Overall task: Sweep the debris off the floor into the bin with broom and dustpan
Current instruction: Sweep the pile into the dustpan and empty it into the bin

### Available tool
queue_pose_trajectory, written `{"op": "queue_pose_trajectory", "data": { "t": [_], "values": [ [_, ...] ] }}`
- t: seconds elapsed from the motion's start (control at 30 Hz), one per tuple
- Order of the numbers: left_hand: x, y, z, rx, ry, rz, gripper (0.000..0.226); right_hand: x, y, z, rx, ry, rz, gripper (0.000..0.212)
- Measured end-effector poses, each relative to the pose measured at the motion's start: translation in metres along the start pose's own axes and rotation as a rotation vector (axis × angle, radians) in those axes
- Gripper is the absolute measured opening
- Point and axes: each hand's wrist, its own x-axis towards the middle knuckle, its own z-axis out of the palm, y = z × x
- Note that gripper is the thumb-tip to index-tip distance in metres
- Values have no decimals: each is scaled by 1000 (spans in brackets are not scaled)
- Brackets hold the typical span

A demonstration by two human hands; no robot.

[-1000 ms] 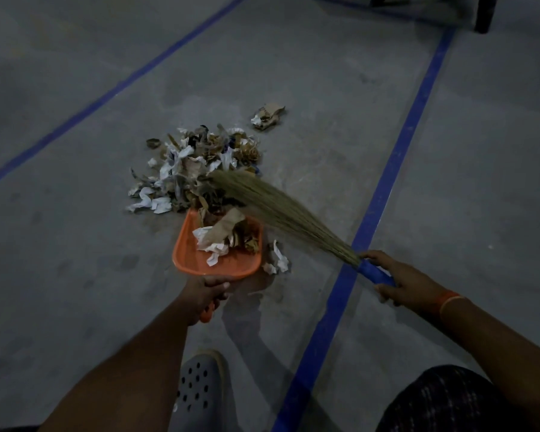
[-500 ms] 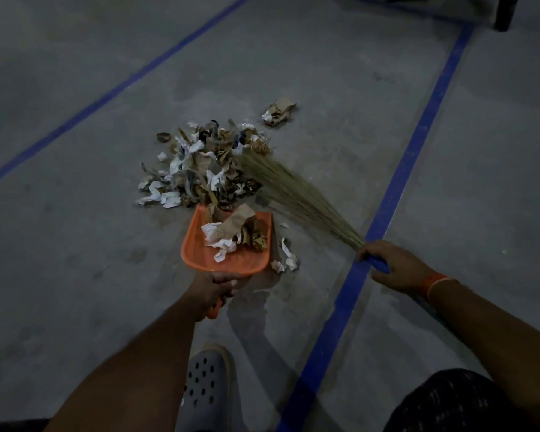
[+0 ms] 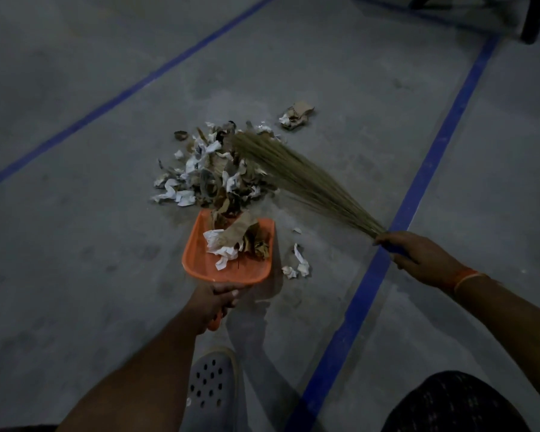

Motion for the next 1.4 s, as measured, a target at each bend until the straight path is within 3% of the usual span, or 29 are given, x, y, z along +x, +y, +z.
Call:
{"op": "queue_pose_trajectory", "data": {
  "t": [0.17, 0.33, 0.53, 0.7, 0.77, 0.87, 1.07, 1.4],
  "values": [
    [-6, 6, -14, -21, 11, 6, 22, 60, -30, -13, -51, 2, -37, 50],
    [-2, 10, -44, -24, 51, -24, 21, 124, -63, -14, -118, -55, -54, 77],
    [8, 13, -82, 1, 0, -83, 20, 196, -90, -4, -267, -93, -47, 73],
    [19, 2, -104, 29, -51, -86, 23, 241, -100, -2, -238, -82, 8, 70],
    [20, -2, -106, 20, -54, -69, 23, 251, -105, 2, -213, -150, 54, 70],
    [21, -2, -107, -26, -50, -70, 24, 257, -105, 8, -181, -291, 85, 74],
    [22, 4, -112, -5, -71, -95, 25, 240, -87, 11, -130, -415, 49, 76],
    [14, 4, -99, -21, -18, -33, 22, 164, -65, 20, -66, -427, -83, 73]
  ]
}}
